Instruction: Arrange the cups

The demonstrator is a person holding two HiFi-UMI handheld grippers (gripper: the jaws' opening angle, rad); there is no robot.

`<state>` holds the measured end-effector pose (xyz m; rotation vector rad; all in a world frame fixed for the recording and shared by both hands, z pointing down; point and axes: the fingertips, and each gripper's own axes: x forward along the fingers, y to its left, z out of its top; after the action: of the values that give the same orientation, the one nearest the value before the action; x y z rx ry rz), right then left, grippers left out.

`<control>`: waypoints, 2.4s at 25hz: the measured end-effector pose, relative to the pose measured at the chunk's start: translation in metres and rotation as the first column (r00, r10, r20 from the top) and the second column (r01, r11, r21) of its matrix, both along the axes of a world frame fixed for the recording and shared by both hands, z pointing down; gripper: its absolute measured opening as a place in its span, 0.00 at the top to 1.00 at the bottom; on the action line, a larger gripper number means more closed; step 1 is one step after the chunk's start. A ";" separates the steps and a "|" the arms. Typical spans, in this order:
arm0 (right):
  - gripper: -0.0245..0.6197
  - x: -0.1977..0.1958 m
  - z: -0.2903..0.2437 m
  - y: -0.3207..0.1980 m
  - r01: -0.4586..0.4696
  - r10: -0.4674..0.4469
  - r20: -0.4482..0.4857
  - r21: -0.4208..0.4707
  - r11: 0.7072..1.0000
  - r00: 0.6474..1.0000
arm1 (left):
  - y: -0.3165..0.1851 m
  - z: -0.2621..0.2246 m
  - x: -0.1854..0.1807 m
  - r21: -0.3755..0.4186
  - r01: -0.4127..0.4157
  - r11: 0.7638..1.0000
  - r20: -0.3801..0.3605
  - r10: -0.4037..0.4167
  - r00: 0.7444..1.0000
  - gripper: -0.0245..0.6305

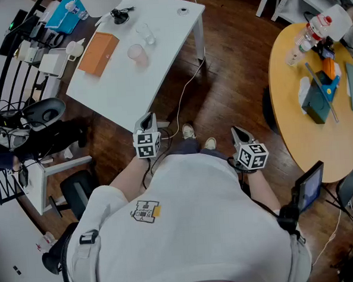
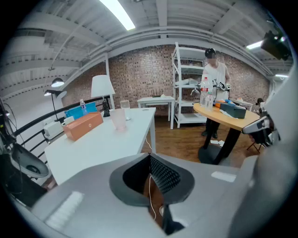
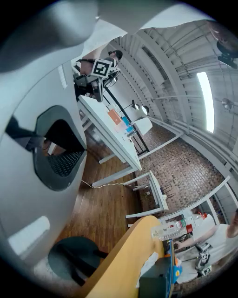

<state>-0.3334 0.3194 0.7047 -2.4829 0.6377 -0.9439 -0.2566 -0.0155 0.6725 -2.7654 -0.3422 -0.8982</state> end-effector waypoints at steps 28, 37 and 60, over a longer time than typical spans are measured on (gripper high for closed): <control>0.96 0.352 -0.143 -0.112 0.488 -0.548 -0.145 -0.311 0.816 0.824 | -0.031 -0.045 0.242 -0.170 0.256 0.952 -0.093 -0.274 0.957 0.70; 0.96 0.426 -0.132 -0.191 0.788 -0.862 -0.139 -0.355 0.503 0.487 | -0.011 -0.035 0.263 -0.184 0.341 0.922 -0.090 -0.361 0.928 0.44; 0.96 0.498 -0.134 -0.218 0.879 -0.949 -0.175 -0.363 0.309 0.262 | -0.037 -0.053 0.323 0.178 0.200 0.964 0.121 -0.223 0.967 0.29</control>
<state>0.1644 0.1014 0.5702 -2.2870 2.4629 -0.8612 0.0668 -0.0522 0.6196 -2.6278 0.0097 -1.1206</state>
